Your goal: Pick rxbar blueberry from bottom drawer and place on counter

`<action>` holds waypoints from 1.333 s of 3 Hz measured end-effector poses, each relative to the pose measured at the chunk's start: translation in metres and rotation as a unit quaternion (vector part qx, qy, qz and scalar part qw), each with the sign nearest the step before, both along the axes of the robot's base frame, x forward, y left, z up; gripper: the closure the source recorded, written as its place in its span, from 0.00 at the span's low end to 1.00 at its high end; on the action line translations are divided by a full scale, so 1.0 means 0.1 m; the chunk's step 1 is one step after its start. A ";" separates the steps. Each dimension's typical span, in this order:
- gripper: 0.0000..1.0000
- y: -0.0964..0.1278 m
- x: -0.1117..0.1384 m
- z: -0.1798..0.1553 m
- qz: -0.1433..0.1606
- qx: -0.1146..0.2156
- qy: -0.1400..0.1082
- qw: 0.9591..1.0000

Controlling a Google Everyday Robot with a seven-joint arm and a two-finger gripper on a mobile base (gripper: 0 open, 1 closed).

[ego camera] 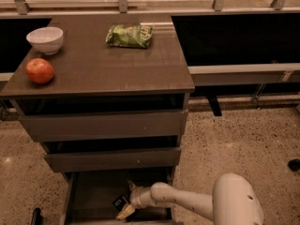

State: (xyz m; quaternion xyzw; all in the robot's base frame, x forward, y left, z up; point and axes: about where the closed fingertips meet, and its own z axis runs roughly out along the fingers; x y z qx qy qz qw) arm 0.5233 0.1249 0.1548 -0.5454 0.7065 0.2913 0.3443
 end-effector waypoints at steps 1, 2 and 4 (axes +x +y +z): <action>0.00 -0.10 0.04 -0.18 -0.014 -0.021 0.000 1.000; 0.00 -0.19 0.06 -0.29 -0.023 -0.027 0.001 0.999; 0.07 -0.26 0.06 -0.48 -0.021 -0.032 0.010 0.999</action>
Offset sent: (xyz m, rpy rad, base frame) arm 0.0108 -0.0344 -0.0412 -0.0703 0.0032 -0.0722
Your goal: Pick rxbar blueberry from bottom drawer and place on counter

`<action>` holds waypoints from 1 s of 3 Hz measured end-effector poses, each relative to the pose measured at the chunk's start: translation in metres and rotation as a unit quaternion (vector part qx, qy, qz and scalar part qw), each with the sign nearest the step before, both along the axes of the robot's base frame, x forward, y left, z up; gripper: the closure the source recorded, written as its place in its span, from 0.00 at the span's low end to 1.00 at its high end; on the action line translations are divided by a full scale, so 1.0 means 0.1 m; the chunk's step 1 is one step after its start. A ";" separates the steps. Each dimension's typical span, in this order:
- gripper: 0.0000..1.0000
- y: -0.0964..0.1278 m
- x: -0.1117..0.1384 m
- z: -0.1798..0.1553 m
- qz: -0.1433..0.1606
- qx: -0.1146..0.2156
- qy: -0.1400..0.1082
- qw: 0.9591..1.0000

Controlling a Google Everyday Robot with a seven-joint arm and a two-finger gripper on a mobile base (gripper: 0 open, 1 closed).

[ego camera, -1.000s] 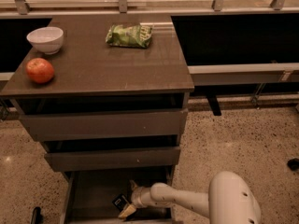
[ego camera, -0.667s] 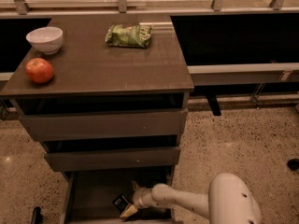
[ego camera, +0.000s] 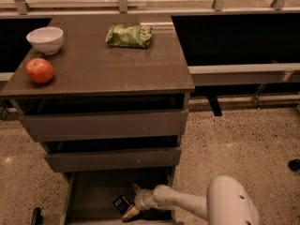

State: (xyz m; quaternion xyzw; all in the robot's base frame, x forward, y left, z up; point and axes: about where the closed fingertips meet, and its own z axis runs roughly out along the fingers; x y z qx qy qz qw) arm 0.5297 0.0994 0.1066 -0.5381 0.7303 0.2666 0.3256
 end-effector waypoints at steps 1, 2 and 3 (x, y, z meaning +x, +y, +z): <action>0.30 -0.02 0.00 -0.01 -0.002 0.003 -0.002 1.000; 0.49 -0.03 -0.01 0.06 -0.006 0.023 -0.016 1.000; 0.80 -0.05 0.00 0.17 -0.014 0.053 -0.026 0.998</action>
Offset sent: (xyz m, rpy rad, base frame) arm 0.0016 -0.0090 0.0154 0.0733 -0.0664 -0.0209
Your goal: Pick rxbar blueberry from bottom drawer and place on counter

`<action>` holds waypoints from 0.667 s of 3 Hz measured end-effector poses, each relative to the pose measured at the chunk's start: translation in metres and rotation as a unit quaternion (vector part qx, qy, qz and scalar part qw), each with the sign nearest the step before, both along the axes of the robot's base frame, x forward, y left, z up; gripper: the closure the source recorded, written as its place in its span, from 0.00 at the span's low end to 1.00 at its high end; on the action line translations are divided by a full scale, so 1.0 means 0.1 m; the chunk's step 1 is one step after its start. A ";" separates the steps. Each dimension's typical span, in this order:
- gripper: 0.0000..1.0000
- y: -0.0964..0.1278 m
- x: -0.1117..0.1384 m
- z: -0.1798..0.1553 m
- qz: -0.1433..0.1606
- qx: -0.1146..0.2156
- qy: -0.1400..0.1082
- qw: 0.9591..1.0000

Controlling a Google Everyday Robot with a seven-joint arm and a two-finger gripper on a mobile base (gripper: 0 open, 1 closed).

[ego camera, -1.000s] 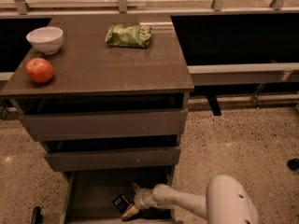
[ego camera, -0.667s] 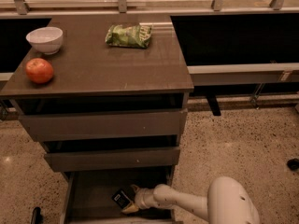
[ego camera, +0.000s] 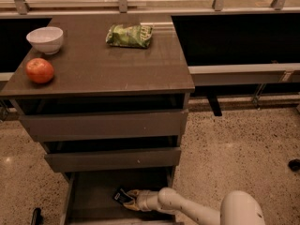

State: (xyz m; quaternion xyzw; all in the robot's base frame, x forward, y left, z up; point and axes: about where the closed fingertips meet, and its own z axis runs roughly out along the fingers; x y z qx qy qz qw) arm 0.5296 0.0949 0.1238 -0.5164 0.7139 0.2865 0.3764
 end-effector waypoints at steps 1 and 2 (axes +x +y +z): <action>1.00 0.08 -0.03 0.15 0.012 0.032 0.003 0.999; 1.00 0.18 -0.07 0.54 0.043 0.060 -0.002 0.997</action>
Offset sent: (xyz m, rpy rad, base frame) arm -0.0131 0.0291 0.1148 0.1900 -0.0253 0.1781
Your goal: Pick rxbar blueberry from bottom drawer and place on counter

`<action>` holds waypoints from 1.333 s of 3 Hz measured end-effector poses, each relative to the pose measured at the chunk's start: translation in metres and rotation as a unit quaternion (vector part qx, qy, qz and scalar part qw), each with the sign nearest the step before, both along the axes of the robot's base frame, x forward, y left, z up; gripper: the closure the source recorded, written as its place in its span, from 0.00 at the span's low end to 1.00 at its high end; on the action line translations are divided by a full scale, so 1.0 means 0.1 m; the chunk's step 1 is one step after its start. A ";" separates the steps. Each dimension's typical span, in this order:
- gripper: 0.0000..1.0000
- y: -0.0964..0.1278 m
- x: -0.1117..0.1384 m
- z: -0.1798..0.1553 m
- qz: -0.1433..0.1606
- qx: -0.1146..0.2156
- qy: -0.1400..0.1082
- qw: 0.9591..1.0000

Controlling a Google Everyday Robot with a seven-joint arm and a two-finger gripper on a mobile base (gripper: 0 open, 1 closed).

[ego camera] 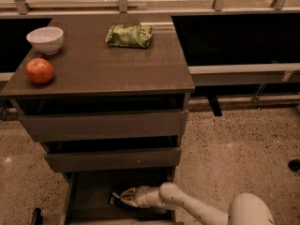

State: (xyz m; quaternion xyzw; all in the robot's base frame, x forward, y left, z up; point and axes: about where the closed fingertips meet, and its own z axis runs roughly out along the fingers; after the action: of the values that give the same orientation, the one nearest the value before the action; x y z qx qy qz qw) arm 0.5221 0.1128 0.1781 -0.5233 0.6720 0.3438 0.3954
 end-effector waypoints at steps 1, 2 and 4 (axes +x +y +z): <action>1.00 0.13 -0.09 0.47 0.039 0.015 -0.012 0.999; 1.00 0.20 -0.16 0.79 0.064 0.029 -0.024 0.997; 1.00 -0.04 -0.36 1.91 0.083 0.059 -0.097 0.990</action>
Offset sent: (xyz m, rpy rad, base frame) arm -0.0206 0.0221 0.1140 0.0840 -0.0775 0.1761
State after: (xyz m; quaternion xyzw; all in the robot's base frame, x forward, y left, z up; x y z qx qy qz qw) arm 0.4862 0.1092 0.3687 -0.5840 0.5633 0.3624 0.4586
